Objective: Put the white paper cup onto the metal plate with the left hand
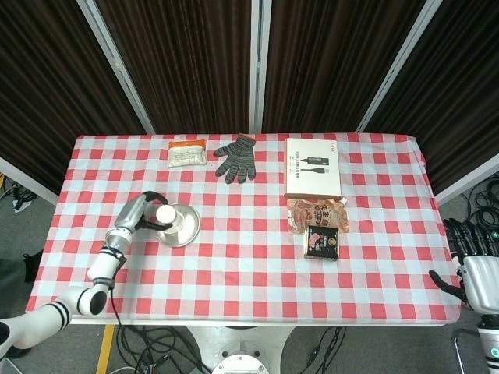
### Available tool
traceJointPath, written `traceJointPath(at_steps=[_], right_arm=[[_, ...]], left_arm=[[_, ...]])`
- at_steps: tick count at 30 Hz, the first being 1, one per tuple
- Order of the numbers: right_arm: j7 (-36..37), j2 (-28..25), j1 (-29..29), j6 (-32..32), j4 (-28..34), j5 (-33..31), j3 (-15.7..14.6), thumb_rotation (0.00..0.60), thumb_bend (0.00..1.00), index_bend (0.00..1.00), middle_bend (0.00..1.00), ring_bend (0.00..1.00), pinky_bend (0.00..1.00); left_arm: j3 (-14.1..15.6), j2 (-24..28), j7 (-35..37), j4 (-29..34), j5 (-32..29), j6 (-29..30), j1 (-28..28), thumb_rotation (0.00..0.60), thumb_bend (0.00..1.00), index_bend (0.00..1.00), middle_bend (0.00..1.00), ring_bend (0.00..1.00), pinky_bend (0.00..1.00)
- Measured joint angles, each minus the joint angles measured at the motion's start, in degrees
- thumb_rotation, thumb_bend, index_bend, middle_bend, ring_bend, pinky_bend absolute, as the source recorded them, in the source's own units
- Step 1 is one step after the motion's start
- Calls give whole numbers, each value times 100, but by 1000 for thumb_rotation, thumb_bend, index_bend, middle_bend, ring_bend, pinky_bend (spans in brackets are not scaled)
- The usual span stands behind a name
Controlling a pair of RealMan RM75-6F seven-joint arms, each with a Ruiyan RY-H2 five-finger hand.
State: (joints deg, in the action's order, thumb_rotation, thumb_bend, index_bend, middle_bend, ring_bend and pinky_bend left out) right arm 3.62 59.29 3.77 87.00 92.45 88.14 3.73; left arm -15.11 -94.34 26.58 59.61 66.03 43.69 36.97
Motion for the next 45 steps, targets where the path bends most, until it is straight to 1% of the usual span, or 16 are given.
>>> traceJointPath(at_steps=[2, 4, 11, 13, 16, 21, 24, 28, 33, 35, 37, 40, 43, 45], right_arm=[[-1, 0, -2, -13, -6, 13, -17, 600, 106, 30, 82, 0, 0], [14, 1, 6, -49, -14, 35, -38, 600, 106, 31, 82, 0, 0], [29, -6, 47, -143, -23, 61, -71, 600, 110, 31, 81, 0, 0], [33, -7, 56, -158, -26, 57, -70, 600, 111, 32, 81, 0, 0], [38, -8, 66, -177, -33, 46, -67, 600, 111, 32, 81, 0, 0], [26, -9, 84, -202, -25, 49, -69, 600, 111, 31, 81, 0, 0], [31, -3, 87, -218, -32, 57, -84, 600, 111, 32, 81, 0, 0], [41, -1, 92, -222, -39, 70, -92, 600, 110, 31, 81, 0, 0], [38, -14, 79, -189, -34, 74, -91, 600, 111, 33, 81, 0, 0], [29, -19, 86, -202, -28, 69, -89, 600, 111, 33, 81, 0, 0], [34, -22, 95, -209, -23, 70, -86, 600, 110, 33, 81, 0, 0], [34, -23, 101, -215, -19, 73, -87, 600, 110, 33, 81, 0, 0], [28, -25, 104, -208, -9, 103, -93, 600, 114, 32, 81, 0, 0], [22, -23, 105, -208, -5, 122, -106, 600, 120, 32, 81, 0, 0]], left_arm=[[-107, -31, -10, -48, -118, 25, -2, 600, 121, 533, 314, 169, 168], [-95, -22, -5, -10, -100, 40, -22, 600, 122, 533, 314, 169, 168], [210, 133, 32, 469, 348, 32, -72, 600, 121, 533, 314, 169, 159], [262, 135, 6, 483, 408, 34, -64, 600, 121, 533, 314, 169, 159], [194, 76, -31, 335, 317, 63, -44, 600, 121, 533, 314, 169, 159], [-43, -95, -149, -151, -67, 105, 0, 600, 121, 533, 314, 169, 158], [-104, -126, -167, -182, -176, 109, -10, 600, 122, 534, 314, 169, 158], [23, -82, -173, 24, -6, 83, -38, 600, 122, 534, 314, 169, 158], [177, 62, -70, 483, 297, 70, -72, 600, 122, 533, 314, 169, 158], [212, 92, -84, 534, 400, 124, -71, 600, 122, 533, 314, 169, 157], [198, 74, -146, 460, 375, 139, -58, 600, 122, 534, 314, 169, 157], [119, -18, -299, 161, 182, 130, -15, 600, 122, 533, 314, 169, 157], [-17, -132, -447, -172, -142, 85, 33, 600, 122, 533, 314, 169, 157], [-106, -163, -496, -213, -287, 73, 38, 600, 122, 533, 314, 169, 157]])
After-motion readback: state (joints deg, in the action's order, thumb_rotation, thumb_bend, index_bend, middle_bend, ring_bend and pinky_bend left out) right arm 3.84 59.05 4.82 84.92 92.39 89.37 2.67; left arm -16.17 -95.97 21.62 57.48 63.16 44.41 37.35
